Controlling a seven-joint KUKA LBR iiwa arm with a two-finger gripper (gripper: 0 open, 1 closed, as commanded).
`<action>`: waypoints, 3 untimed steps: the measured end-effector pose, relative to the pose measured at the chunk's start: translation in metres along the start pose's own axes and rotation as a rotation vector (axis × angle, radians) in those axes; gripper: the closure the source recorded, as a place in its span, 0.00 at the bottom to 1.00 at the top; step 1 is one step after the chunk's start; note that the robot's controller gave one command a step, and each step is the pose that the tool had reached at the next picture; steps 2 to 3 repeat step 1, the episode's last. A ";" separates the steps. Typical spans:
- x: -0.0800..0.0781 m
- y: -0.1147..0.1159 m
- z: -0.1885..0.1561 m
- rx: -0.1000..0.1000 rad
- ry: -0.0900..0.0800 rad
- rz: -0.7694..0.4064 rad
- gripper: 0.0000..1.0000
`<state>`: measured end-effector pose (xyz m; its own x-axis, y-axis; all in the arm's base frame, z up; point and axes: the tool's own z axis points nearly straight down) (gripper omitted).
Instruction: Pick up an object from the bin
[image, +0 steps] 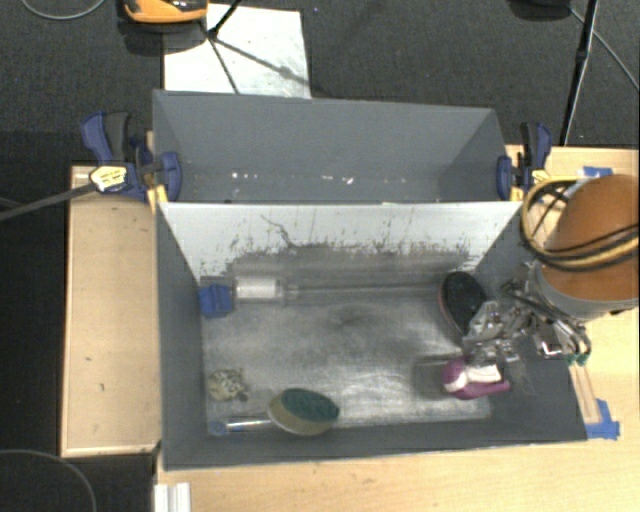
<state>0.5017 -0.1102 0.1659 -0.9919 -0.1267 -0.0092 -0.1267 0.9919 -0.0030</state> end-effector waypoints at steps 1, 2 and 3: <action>0.004 -0.002 -0.069 0.000 0.001 -0.026 1.00; 0.004 -0.002 -0.069 0.000 0.001 -0.026 1.00; 0.004 -0.002 -0.069 0.000 0.001 -0.026 1.00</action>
Offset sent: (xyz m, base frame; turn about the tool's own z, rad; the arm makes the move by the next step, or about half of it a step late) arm -0.0061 -0.0021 0.0650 -0.0268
